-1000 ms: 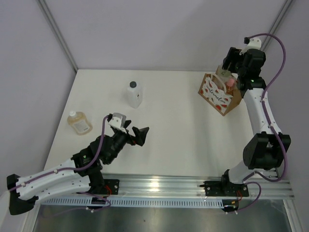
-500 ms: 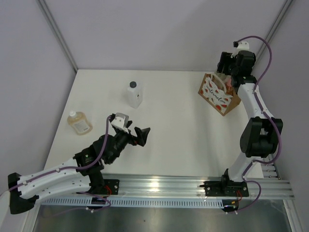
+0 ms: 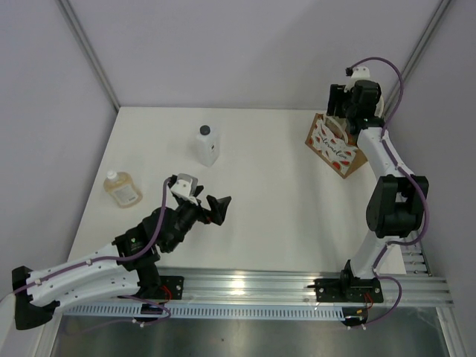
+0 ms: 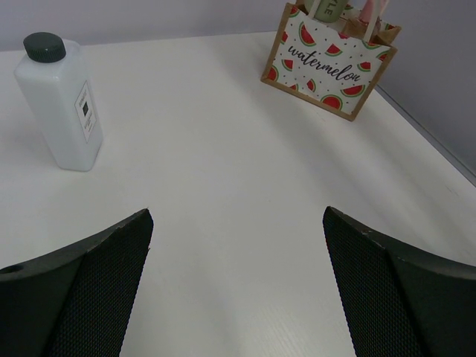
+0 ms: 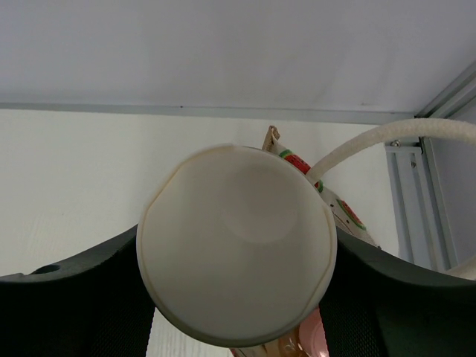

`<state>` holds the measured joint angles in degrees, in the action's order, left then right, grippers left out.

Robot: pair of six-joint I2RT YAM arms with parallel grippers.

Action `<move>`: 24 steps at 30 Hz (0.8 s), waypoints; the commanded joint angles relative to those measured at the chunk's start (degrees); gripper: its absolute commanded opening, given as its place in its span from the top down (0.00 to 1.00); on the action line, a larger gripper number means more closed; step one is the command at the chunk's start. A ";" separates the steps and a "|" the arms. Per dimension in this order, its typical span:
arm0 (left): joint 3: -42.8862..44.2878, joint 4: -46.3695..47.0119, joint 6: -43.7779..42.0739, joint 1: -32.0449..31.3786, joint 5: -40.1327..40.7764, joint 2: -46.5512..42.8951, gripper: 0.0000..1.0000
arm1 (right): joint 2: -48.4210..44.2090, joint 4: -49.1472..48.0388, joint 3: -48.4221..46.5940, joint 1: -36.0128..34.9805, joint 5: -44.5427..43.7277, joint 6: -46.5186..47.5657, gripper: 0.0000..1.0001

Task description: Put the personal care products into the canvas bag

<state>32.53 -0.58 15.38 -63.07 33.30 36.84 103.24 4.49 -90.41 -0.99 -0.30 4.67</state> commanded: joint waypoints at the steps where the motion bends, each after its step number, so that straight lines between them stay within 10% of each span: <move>1: 1.74 0.93 -0.87 0.23 0.01 -0.72 0.01 | -0.85 -7.57 -1.61 -0.32 -2.52 0.96 1.00; 24: 1.74 1.02 -0.61 0.23 -0.08 -1.24 0.01 | 2.49 -8.97 5.59 0.47 -0.67 -4.40 0.91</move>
<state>32.53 -0.58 15.38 -63.07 33.26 35.97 105.45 0.93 -85.17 -0.91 -2.09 3.16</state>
